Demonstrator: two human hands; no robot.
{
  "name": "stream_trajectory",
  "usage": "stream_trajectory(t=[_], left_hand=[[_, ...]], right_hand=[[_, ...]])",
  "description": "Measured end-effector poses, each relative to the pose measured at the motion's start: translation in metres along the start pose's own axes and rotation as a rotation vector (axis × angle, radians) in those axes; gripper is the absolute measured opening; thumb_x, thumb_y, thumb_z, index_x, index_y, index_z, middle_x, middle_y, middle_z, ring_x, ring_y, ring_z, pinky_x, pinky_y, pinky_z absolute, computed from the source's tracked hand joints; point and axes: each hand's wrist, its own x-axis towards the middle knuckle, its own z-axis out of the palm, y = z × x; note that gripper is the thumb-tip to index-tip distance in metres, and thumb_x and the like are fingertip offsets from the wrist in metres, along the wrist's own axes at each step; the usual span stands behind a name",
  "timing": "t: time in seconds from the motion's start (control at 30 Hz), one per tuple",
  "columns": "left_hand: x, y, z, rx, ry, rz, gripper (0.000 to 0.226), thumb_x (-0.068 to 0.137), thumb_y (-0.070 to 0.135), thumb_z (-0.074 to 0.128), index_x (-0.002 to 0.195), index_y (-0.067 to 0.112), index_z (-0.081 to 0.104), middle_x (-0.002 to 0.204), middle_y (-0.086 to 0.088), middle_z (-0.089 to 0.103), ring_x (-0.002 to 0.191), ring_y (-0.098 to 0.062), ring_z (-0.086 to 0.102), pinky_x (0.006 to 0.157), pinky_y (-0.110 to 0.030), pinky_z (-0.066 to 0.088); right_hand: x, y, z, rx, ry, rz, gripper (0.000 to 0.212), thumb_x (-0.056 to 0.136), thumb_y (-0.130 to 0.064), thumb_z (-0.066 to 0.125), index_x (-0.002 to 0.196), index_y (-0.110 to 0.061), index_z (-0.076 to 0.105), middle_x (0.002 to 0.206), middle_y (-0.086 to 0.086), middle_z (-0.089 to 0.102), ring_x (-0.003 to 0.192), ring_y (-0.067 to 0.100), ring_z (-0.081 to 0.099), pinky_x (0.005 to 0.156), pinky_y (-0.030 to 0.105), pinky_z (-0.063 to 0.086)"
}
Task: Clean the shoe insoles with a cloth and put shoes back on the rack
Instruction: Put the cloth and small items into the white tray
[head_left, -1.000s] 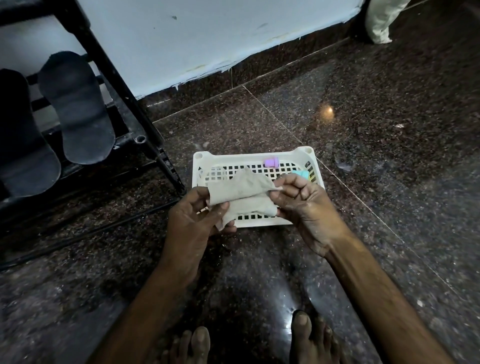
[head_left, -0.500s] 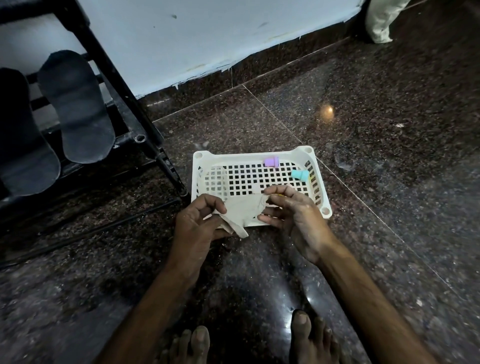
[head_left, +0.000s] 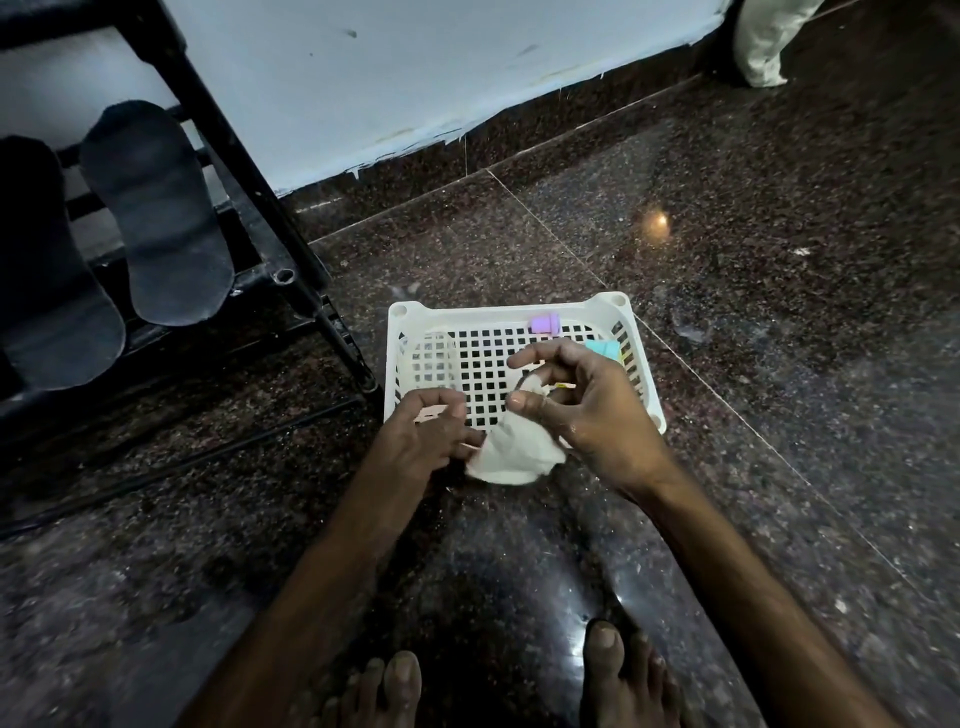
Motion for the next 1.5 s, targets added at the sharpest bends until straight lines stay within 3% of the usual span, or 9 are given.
stream_trajectory(t=[0.17, 0.37, 0.5, 0.6, 0.73, 1.0, 1.13, 1.37, 1.5], left_hand=[[-0.001, 0.002, 0.016, 0.05, -0.182, 0.05, 0.031, 0.082, 0.019, 0.073, 0.112, 0.01, 0.067, 0.089, -0.001, 0.075, 0.084, -0.017, 0.072, 0.08, -0.025, 0.055], [-0.008, -0.008, 0.023, 0.015, -0.132, 0.062, 0.028, 0.076, 0.019, 0.077, 0.096, 0.002, 0.07, 0.105, -0.014, 0.069, 0.094, -0.016, 0.07, 0.08, -0.023, 0.053], [-0.013, -0.003, 0.023, -0.037, -0.172, 0.071, 0.021, 0.078, 0.014, 0.074, 0.093, 0.0, 0.067, 0.096, -0.005, 0.076, 0.093, -0.018, 0.071, 0.081, -0.025, 0.054], [-0.014, -0.001, 0.026, -0.111, -0.116, 0.094, 0.03, 0.075, 0.014, 0.073, 0.103, 0.003, 0.069, 0.097, -0.006, 0.076, 0.092, -0.018, 0.072, 0.079, -0.025, 0.056], [-0.012, 0.003, 0.03, -0.208, -0.062, 0.08, 0.041, 0.076, 0.01, 0.071, 0.116, 0.008, 0.064, 0.098, -0.004, 0.076, 0.093, -0.018, 0.072, 0.075, -0.03, 0.058], [-0.011, 0.001, 0.03, -0.216, -0.127, 0.025, 0.059, 0.08, 0.012, 0.078, 0.133, 0.019, 0.053, 0.108, -0.007, 0.074, 0.099, -0.022, 0.071, 0.079, -0.032, 0.058], [-0.011, 0.001, 0.03, -0.158, -0.039, 0.023, 0.036, 0.08, 0.021, 0.07, 0.115, 0.019, 0.064, 0.104, -0.001, 0.075, 0.095, -0.022, 0.072, 0.079, -0.037, 0.061], [-0.006, 0.005, 0.032, -0.152, 0.078, 0.075, 0.019, 0.085, 0.006, 0.071, 0.103, 0.009, 0.065, 0.089, -0.006, 0.077, 0.081, -0.017, 0.073, 0.072, -0.024, 0.057], [-0.007, 0.003, 0.032, -0.129, 0.142, 0.126, 0.021, 0.083, 0.002, 0.073, 0.102, 0.005, 0.064, 0.087, -0.009, 0.076, 0.079, -0.02, 0.073, 0.07, -0.026, 0.058]], right_hand=[[0.01, -0.003, 0.005, -0.072, -0.026, -0.07, 0.029, 0.078, -0.021, 0.08, 0.103, -0.025, 0.067, 0.077, 0.0, 0.059, 0.055, 0.009, 0.044, 0.049, 0.024, 0.037], [0.02, -0.005, -0.002, -0.269, 0.087, -0.13, 0.017, 0.081, -0.032, 0.077, 0.093, -0.024, 0.068, 0.068, -0.002, 0.066, 0.053, 0.009, 0.048, 0.049, 0.026, 0.038], [0.016, 0.0, -0.005, -0.449, 0.266, -0.15, 0.013, 0.091, -0.033, 0.068, 0.092, -0.019, 0.068, 0.076, -0.007, 0.069, 0.065, 0.006, 0.063, 0.063, 0.034, 0.055], [0.0, 0.006, -0.007, -0.355, 0.371, -0.057, 0.025, 0.096, -0.043, 0.056, 0.094, -0.021, 0.068, 0.08, -0.008, 0.072, 0.074, 0.007, 0.068, 0.074, 0.041, 0.058], [-0.026, 0.016, -0.007, -0.194, 0.232, 0.224, 0.044, 0.092, -0.057, 0.048, 0.103, -0.018, 0.064, 0.079, -0.004, 0.074, 0.072, 0.014, 0.071, 0.078, 0.044, 0.058], [-0.035, 0.016, 0.008, 0.406, 0.082, 0.177, 0.043, 0.086, -0.022, 0.067, 0.126, -0.011, 0.054, 0.096, 0.019, 0.07, 0.086, 0.021, 0.067, 0.076, 0.032, 0.053], [-0.035, 0.017, 0.008, 0.315, 0.082, 0.015, 0.038, 0.088, -0.008, 0.069, 0.123, -0.017, 0.057, 0.082, 0.038, 0.051, 0.08, 0.031, 0.054, 0.076, 0.043, 0.046], [-0.032, 0.011, 0.005, -0.045, 0.066, -0.034, 0.018, 0.082, -0.011, 0.077, 0.098, -0.019, 0.073, 0.077, 0.001, 0.065, 0.07, 0.016, 0.056, 0.067, 0.029, 0.051], [-0.03, 0.01, 0.006, -0.1, 0.062, -0.026, 0.027, 0.077, -0.014, 0.081, 0.099, -0.026, 0.072, 0.078, 0.015, 0.062, 0.07, 0.029, 0.057, 0.071, 0.047, 0.054]])
